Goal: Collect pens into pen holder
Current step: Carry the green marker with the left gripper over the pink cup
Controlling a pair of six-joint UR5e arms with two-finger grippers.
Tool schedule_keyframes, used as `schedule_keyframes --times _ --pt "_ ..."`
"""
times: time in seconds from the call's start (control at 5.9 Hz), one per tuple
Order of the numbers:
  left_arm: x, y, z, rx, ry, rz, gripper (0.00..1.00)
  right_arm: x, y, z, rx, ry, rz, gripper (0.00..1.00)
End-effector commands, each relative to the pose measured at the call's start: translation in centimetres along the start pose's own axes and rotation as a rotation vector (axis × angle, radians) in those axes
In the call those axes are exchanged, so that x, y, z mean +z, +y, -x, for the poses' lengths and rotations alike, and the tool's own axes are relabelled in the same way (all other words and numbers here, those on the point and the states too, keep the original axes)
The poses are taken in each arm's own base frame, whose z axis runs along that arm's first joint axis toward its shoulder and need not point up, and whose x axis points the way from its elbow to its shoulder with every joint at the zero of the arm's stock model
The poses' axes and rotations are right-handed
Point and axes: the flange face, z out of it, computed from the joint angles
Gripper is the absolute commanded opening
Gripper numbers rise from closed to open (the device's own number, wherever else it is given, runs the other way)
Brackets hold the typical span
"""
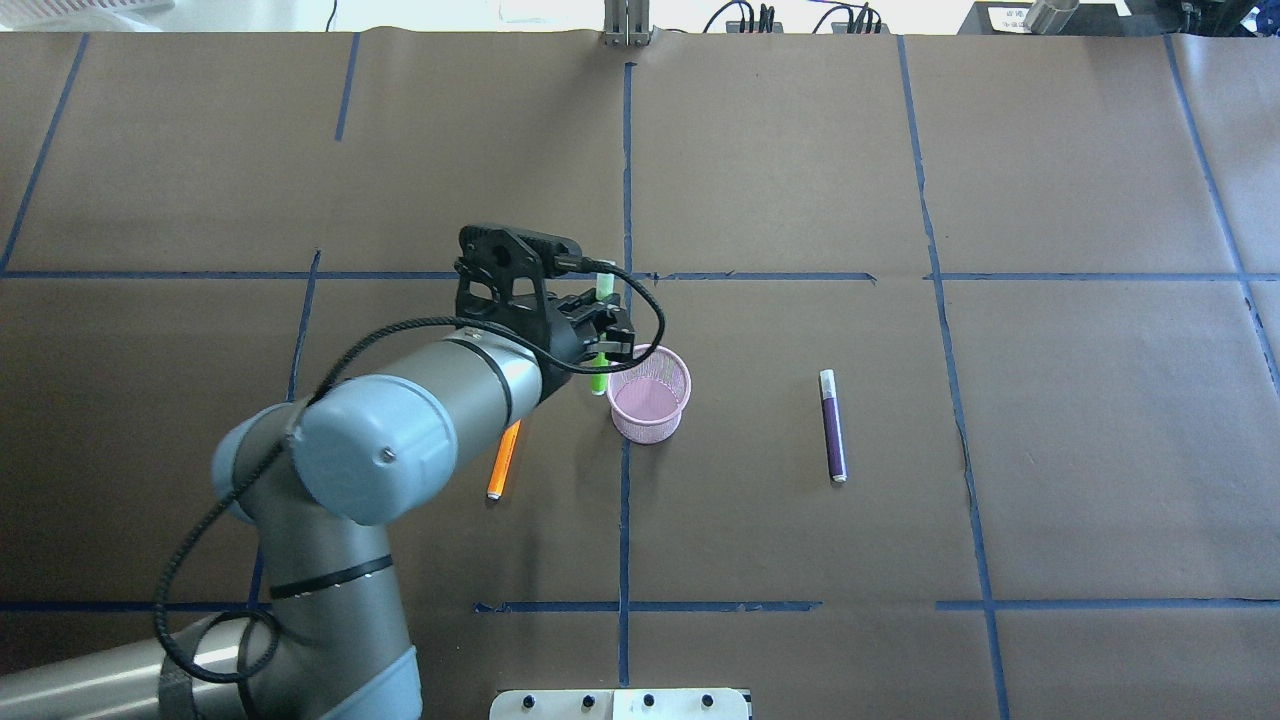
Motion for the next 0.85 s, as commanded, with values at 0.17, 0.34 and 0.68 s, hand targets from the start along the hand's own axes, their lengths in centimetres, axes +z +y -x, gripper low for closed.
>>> schedule_keyframes --times 0.17,0.34,0.68 --pt "1.8 0.9 -4.6 -0.048 -0.042 -0.089 0.0 0.1 0.0 -0.1 0.002 0.0 0.002 1.0" --pt "2.1 0.7 -4.1 -0.042 -0.066 -0.118 0.0 0.1 0.0 -0.1 0.002 0.0 0.002 1.0" --pt "3.8 3.3 -3.6 -0.017 -0.105 -0.104 0.0 0.1 0.0 -0.1 0.002 0.0 0.002 1.0"
